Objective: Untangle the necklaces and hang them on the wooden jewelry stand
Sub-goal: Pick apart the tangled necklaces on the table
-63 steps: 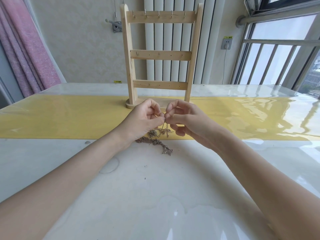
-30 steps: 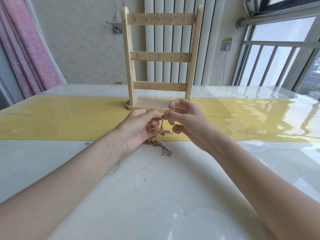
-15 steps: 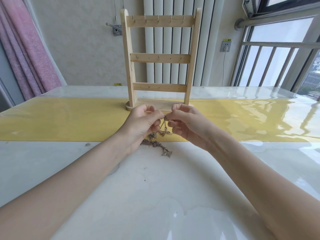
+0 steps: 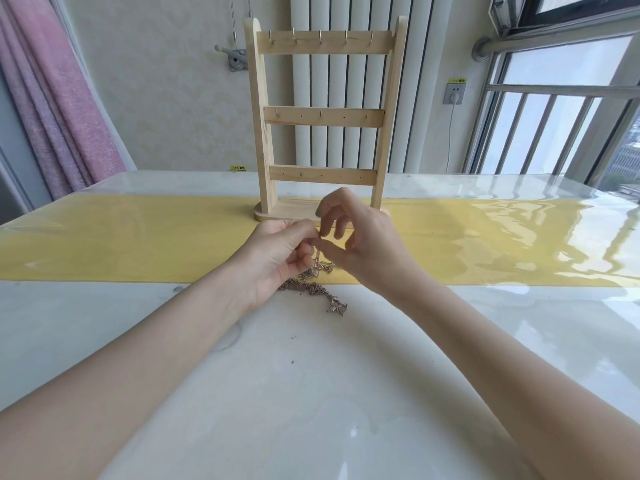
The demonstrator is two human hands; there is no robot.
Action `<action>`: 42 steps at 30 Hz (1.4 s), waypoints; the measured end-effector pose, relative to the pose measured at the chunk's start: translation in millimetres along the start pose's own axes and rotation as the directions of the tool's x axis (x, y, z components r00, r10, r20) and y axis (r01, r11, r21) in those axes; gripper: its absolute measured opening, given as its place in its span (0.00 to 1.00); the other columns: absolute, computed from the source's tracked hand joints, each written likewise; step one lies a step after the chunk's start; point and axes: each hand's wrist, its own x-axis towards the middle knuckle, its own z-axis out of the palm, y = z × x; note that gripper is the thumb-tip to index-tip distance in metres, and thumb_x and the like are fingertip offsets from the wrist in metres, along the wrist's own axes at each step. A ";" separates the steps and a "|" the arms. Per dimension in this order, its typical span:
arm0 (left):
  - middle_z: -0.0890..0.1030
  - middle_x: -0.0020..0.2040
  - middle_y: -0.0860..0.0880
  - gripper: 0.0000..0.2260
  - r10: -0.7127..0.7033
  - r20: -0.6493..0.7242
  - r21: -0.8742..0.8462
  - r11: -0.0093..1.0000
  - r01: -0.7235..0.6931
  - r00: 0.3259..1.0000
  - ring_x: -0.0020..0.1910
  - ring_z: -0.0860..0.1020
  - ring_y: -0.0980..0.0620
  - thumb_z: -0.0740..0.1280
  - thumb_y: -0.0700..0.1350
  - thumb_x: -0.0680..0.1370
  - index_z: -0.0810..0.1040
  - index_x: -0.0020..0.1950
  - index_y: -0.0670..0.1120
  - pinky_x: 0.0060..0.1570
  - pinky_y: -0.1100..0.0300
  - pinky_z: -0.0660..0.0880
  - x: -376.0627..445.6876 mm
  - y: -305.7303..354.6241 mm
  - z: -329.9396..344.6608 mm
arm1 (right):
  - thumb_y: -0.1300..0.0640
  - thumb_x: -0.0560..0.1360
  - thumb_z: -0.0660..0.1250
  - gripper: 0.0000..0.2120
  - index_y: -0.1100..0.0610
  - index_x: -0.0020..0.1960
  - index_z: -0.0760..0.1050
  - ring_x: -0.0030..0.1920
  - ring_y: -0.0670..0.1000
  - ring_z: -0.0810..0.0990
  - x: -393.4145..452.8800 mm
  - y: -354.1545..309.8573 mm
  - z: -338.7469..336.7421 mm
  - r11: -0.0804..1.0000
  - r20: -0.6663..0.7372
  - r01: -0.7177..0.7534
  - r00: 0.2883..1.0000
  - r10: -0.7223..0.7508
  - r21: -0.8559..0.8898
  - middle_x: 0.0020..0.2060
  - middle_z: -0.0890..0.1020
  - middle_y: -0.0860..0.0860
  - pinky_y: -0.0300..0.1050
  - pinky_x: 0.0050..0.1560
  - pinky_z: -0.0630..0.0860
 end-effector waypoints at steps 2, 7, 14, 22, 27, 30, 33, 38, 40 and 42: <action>0.70 0.26 0.51 0.07 -0.002 0.007 0.023 1.000 0.002 1.000 0.25 0.67 0.57 0.64 0.33 0.74 0.71 0.38 0.42 0.24 0.67 0.68 -0.6 -0.6 0.6 | 0.69 0.69 0.69 0.14 0.63 0.52 0.70 0.38 0.49 0.70 -0.5 0.8 1.6 0.998 -0.010 0.019 1.000 -0.020 -0.053 0.37 0.74 0.47 0.30 0.36 0.65; 0.72 0.32 0.48 0.07 0.017 -0.005 0.092 0.996 -0.016 1.000 0.26 0.68 0.56 0.64 0.33 0.74 0.71 0.39 0.42 0.25 0.68 0.70 -1.1 -1.7 0.3 | 0.70 0.69 0.67 0.14 0.63 0.52 0.70 0.37 0.48 0.70 -1.0 4.2 0.9 0.998 -0.004 0.006 1.000 -0.007 -0.070 0.36 0.75 0.48 0.31 0.35 0.65; 0.72 0.30 0.51 0.12 0.123 0.008 0.290 0.949 -0.120 0.992 0.26 0.70 0.56 0.68 0.43 0.63 0.69 0.43 0.47 0.38 0.60 0.71 -1.3 -4.4 0.2 | 0.70 0.67 0.66 0.15 0.64 0.51 0.67 0.35 0.42 0.71 -2.7 5.4 0.2 0.999 0.016 -0.011 1.000 0.012 -0.031 0.35 0.76 0.52 0.31 0.34 0.65; 0.71 0.32 0.48 0.08 0.067 0.027 0.220 0.973 -0.071 0.997 0.27 0.69 0.56 0.64 0.34 0.75 0.68 0.43 0.45 0.30 0.65 0.72 -2.0 -5.5 2.1 | 0.70 0.66 0.65 0.16 0.62 0.50 0.65 0.35 0.42 0.68 -3.8 3.1 1.6 0.998 0.030 -0.011 0.999 0.013 -0.060 0.34 0.73 0.51 0.38 0.36 0.65; 0.70 0.32 0.46 0.08 0.003 0.018 0.122 0.993 -0.005 1.000 0.26 0.68 0.55 0.64 0.33 0.75 0.70 0.37 0.42 0.25 0.67 0.70 -0.4 -2.6 -0.8 | 0.70 0.69 0.67 0.16 0.63 0.54 0.67 0.37 0.40 0.70 -4.2 6.2 0.3 0.999 0.019 0.010 1.000 -0.009 -0.051 0.37 0.75 0.51 0.32 0.37 0.66; 0.70 0.31 0.47 0.08 0.008 0.012 0.117 0.993 -0.009 1.000 0.26 0.68 0.55 0.63 0.33 0.75 0.70 0.38 0.42 0.25 0.67 0.70 0.3 -2.8 -1.2 | 0.69 0.70 0.67 0.16 0.62 0.55 0.67 0.40 0.40 0.70 -3.4 7.6 1.3 0.999 0.014 0.008 1.000 -0.007 -0.051 0.38 0.75 0.49 0.31 0.38 0.66; 0.71 0.31 0.48 0.07 0.022 0.004 0.124 0.992 -0.022 1.000 0.27 0.69 0.55 0.64 0.33 0.75 0.69 0.41 0.43 0.25 0.67 0.71 0.5 -3.6 -1.3 | 0.69 0.70 0.66 0.16 0.62 0.55 0.67 0.40 0.40 0.70 -4.0 7.8 2.1 0.999 0.001 0.004 1.000 -0.004 -0.050 0.38 0.75 0.49 0.31 0.38 0.66; 0.72 0.32 0.50 0.09 0.053 -0.003 0.171 0.984 -0.052 0.999 0.28 0.70 0.56 0.66 0.35 0.74 0.68 0.45 0.45 0.28 0.66 0.71 0.4 -3.6 -2.2 | 0.70 0.68 0.65 0.15 0.64 0.53 0.67 0.38 0.41 0.69 -4.5 5.1 3.6 0.999 0.007 0.006 1.000 -0.006 -0.050 0.36 0.73 0.49 0.31 0.38 0.65; 0.73 0.34 0.48 0.11 0.068 0.005 0.205 0.976 -0.068 0.998 0.30 0.70 0.55 0.69 0.36 0.71 0.67 0.44 0.46 0.29 0.66 0.72 -0.6 -4.3 -1.2 | 0.70 0.67 0.65 0.16 0.64 0.52 0.67 0.38 0.42 0.69 -4.3 4.2 3.9 0.999 0.018 0.003 1.000 -0.002 -0.052 0.36 0.73 0.50 0.32 0.37 0.66; 0.73 0.35 0.48 0.15 0.083 0.010 0.223 0.971 -0.083 0.996 0.31 0.71 0.54 0.71 0.40 0.64 0.67 0.45 0.47 0.31 0.64 0.71 -2.0 -5.2 0.1 | 0.70 0.66 0.66 0.16 0.63 0.52 0.67 0.38 0.44 0.68 -4.8 3.3 4.3 0.999 0.030 -0.002 1.000 0.004 -0.052 0.36 0.74 0.52 0.34 0.37 0.65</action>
